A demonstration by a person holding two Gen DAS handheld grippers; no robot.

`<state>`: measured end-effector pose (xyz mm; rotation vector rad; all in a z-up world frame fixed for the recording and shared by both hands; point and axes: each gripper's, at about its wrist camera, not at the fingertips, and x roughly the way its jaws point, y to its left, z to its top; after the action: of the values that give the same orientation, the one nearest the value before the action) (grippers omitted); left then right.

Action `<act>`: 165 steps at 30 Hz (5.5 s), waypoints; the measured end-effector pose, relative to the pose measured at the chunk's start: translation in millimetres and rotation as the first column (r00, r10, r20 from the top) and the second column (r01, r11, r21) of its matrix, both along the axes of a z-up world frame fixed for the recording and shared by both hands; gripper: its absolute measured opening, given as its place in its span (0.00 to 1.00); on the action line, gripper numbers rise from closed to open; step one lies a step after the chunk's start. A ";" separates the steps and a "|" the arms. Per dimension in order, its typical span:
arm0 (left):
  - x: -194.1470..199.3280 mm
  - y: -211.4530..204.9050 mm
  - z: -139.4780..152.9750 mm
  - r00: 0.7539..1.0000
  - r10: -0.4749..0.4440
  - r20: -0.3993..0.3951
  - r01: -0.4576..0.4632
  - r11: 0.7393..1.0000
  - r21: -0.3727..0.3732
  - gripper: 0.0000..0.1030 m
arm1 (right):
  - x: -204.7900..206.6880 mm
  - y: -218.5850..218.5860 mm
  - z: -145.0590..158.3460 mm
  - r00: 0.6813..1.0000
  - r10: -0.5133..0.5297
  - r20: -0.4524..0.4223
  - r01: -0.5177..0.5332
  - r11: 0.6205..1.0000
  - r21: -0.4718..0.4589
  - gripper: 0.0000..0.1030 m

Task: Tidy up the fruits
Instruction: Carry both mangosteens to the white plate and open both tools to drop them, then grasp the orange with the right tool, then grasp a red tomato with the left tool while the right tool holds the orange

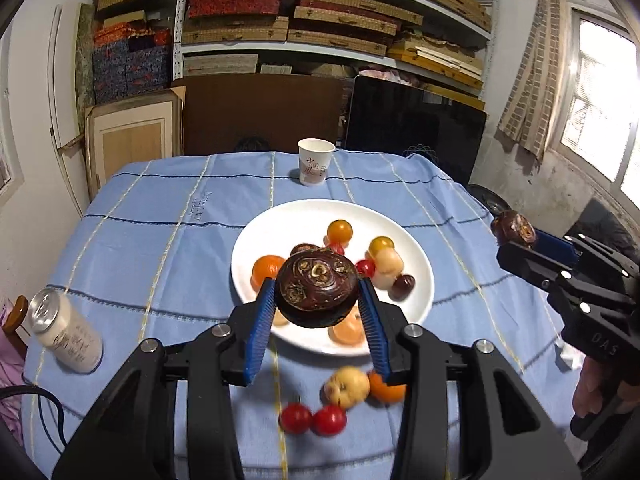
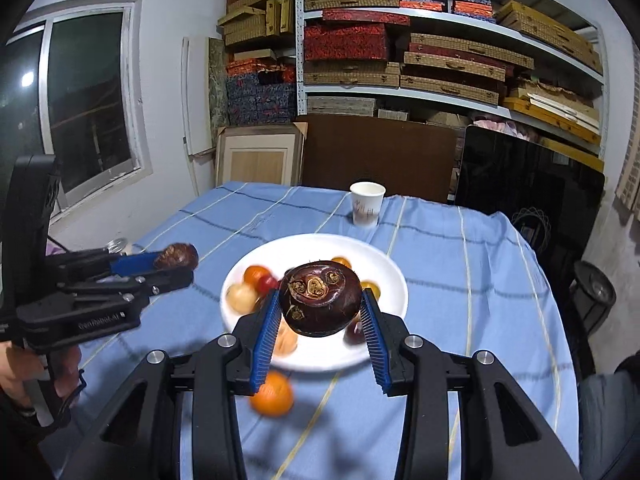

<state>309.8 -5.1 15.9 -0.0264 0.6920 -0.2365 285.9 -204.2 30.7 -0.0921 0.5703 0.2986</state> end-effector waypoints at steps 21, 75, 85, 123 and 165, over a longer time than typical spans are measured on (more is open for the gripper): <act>110.4 -14.3 -55.7 0.994 0.044 -0.099 -0.041 0.998 0.038 0.62 | 107.2 9.4 -61.9 0.994 -0.017 -0.109 0.014 1.000 -0.024 0.56; -62.9 37.3 -105.4 0.994 0.005 -0.108 -0.006 1.000 -0.011 0.86 | -22.1 44.8 -127.2 0.963 0.052 -0.263 -0.041 0.998 0.047 0.45; -57.9 27.0 -110.9 0.990 0.005 -0.144 -0.001 1.000 0.024 0.86 | -61.6 8.8 -117.9 0.982 0.043 -0.186 -0.011 0.986 0.169 0.45; -27.1 19.9 -117.7 0.964 0.062 -0.258 -0.014 0.983 0.185 0.62 | -64.7 -3.7 -110.1 0.986 0.070 -0.150 -0.031 0.969 0.246 0.45; -53.1 8.2 -130.4 0.974 -0.109 -0.198 0.156 0.958 0.242 0.28 | -64.4 -1.1 -111.4 0.983 0.088 -0.162 -0.047 0.969 0.243 0.45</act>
<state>256.7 3.1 -114.6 0.2496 0.9054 -0.2746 221.5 -205.3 -80.8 0.1483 0.6990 0.4427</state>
